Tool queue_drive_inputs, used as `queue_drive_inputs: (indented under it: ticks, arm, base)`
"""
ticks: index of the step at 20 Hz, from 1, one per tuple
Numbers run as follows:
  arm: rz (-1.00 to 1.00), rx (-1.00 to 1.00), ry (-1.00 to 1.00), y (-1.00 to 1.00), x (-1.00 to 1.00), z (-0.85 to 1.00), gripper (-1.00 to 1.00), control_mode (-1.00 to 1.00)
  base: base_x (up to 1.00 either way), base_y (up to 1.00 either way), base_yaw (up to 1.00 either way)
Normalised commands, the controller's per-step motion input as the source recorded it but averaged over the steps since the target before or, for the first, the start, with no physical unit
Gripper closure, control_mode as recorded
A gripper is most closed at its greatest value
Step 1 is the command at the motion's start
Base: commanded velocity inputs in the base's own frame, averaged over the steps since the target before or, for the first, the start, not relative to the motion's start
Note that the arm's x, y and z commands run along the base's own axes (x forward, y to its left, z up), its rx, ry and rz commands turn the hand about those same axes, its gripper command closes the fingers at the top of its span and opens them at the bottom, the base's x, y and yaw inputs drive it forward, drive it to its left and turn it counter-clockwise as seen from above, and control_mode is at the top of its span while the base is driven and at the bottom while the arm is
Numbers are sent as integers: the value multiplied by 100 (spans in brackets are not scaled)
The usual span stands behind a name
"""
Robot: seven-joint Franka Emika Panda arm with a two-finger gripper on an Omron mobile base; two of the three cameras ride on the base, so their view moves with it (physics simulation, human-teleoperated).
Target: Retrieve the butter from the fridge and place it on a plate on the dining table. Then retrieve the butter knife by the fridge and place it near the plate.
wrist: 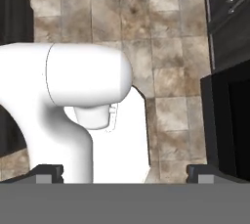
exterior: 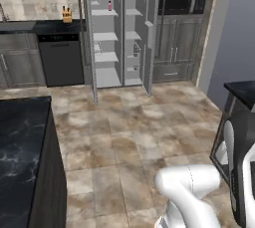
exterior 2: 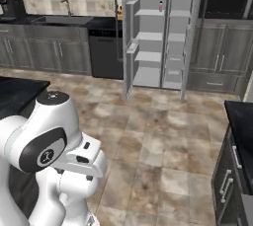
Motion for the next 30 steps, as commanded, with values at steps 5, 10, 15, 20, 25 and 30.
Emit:
queue_drive_inputs:
  ticks: [5,10,15,20,25,30]
  arm:
    - [0,0,0,0,0,0,-100,100]
    - [0,0,0,0,0,0,-100,100]
    - [0,0,0,0,0,0,-100,100]
    - [0,0,0,0,0,0,-100,100]
    - [0,0,0,0,0,0,-100,100]
    - [0,0,0,0,0,0,-100,100]
  base:
    - [100,-8,22]
    - [100,0,20]
    - [100,0,24]
    - [100,0,37]
    - [98,0,48]
    - [77,0,55]
